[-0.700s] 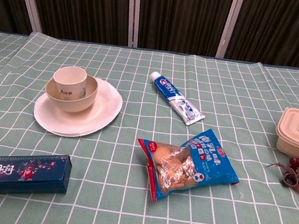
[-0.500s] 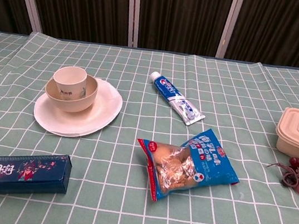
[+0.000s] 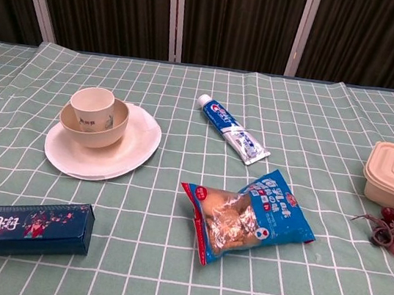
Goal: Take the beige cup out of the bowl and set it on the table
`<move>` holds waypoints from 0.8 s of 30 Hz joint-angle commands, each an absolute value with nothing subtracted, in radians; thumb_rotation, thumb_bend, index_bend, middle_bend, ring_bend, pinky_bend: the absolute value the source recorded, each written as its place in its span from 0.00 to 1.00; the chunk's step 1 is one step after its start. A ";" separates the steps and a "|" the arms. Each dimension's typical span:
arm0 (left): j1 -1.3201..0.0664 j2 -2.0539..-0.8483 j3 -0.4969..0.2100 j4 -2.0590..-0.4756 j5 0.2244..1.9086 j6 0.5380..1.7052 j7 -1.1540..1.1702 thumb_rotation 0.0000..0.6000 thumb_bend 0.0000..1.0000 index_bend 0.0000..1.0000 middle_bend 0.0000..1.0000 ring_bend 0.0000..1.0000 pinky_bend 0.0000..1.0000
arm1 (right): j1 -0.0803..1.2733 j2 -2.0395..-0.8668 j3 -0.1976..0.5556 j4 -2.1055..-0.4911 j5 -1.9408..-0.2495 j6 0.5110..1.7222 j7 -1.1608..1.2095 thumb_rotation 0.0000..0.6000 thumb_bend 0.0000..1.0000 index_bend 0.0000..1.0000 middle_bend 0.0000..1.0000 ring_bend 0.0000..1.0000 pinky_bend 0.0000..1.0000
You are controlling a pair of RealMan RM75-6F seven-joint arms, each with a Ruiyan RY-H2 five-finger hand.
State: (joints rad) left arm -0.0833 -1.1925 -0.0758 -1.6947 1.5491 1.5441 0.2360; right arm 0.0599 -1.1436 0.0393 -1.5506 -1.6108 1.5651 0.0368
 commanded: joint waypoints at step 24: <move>-0.509 -1.490 -0.263 -1.538 1.226 1.119 0.544 1.00 0.29 0.39 0.00 0.00 0.00 | 0.064 -1.119 0.048 -1.555 -1.596 1.559 0.111 1.00 0.07 0.02 0.00 0.00 0.00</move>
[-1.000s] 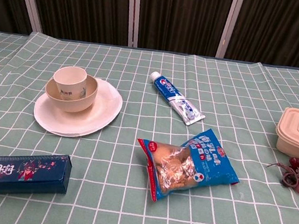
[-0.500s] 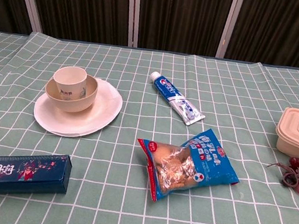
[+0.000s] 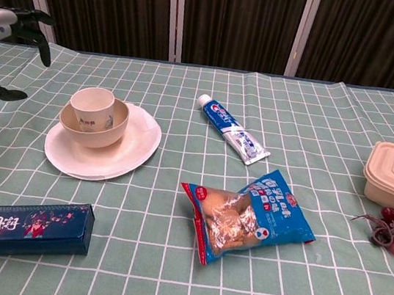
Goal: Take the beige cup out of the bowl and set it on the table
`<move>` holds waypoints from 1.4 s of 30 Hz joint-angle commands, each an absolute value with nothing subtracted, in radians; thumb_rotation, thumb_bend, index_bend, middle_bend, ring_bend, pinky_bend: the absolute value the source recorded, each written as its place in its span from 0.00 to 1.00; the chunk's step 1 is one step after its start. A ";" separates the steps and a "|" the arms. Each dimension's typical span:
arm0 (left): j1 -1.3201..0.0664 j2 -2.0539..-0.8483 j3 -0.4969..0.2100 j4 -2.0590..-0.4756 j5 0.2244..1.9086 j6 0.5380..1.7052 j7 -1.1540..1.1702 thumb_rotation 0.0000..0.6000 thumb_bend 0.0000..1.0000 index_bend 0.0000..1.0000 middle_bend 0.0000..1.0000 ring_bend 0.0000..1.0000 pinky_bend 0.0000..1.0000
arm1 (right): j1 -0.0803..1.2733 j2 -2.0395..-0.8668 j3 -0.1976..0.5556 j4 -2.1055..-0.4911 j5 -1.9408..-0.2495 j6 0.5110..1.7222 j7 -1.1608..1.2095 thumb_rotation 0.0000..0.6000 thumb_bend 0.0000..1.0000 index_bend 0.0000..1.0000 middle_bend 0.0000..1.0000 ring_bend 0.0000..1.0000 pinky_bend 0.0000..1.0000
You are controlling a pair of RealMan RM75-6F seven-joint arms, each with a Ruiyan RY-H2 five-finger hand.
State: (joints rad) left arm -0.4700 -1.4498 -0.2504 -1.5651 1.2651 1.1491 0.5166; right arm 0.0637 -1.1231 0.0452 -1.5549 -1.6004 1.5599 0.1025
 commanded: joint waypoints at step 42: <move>-0.601 -1.551 -0.208 -1.465 1.164 1.153 0.520 1.00 0.52 0.63 0.00 0.00 0.00 | 0.064 -1.106 0.052 -1.551 -1.587 1.556 0.153 1.00 0.07 0.02 0.00 0.00 0.00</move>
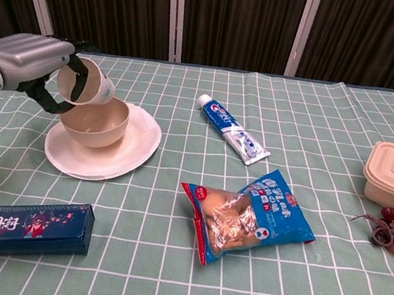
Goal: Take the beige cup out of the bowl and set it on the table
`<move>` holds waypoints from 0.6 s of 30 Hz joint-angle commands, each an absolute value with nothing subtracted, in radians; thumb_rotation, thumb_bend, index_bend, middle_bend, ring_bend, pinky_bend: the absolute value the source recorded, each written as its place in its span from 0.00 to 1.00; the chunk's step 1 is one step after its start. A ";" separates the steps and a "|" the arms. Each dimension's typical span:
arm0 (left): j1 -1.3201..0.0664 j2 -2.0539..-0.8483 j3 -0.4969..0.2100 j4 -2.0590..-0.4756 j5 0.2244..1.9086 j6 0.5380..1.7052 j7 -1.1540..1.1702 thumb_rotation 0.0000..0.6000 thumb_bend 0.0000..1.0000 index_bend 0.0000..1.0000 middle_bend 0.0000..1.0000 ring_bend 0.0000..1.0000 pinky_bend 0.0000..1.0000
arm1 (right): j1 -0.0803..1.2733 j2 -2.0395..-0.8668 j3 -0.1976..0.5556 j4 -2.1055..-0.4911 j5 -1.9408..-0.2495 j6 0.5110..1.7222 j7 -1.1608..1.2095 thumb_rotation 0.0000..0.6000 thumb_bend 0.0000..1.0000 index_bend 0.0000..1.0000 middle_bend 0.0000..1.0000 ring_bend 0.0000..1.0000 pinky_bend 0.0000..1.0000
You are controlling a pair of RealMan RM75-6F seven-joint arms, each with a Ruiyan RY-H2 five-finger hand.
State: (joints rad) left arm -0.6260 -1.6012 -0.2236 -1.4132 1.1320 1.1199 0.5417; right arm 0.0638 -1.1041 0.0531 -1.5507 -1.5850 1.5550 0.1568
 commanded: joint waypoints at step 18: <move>-0.515 -1.091 -0.024 -1.839 1.048 0.946 0.435 1.00 0.52 0.62 0.00 0.00 0.00 | 0.062 -1.119 0.041 -1.566 -1.607 1.561 0.105 1.00 0.07 0.02 0.00 0.00 0.00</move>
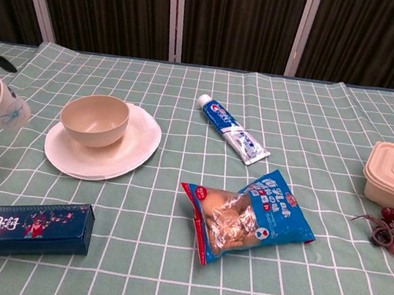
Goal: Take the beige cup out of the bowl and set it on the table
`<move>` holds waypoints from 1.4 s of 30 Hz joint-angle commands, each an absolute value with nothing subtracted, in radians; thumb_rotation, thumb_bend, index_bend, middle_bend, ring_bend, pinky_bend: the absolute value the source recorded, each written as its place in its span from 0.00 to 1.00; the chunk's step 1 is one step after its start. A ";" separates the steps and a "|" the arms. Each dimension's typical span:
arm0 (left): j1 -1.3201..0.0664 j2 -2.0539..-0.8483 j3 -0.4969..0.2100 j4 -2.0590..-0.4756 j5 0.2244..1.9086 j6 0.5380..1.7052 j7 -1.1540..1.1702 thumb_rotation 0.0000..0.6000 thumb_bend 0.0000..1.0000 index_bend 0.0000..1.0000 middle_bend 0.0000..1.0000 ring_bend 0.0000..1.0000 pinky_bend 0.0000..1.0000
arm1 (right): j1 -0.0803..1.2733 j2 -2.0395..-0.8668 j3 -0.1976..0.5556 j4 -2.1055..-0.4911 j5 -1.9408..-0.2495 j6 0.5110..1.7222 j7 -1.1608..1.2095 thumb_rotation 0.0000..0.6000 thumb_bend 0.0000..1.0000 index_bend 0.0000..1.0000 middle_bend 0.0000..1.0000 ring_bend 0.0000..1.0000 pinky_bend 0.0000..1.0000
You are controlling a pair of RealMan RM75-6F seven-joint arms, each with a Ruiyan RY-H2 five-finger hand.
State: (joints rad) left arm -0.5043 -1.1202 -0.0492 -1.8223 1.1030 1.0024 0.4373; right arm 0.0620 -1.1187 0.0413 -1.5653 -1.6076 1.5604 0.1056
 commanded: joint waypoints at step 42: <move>-0.528 -1.088 0.007 -1.804 1.013 0.994 0.337 1.00 0.36 0.16 0.00 0.00 0.00 | 0.062 -1.118 0.042 -1.565 -1.605 1.560 0.107 1.00 0.07 0.02 0.00 0.00 0.00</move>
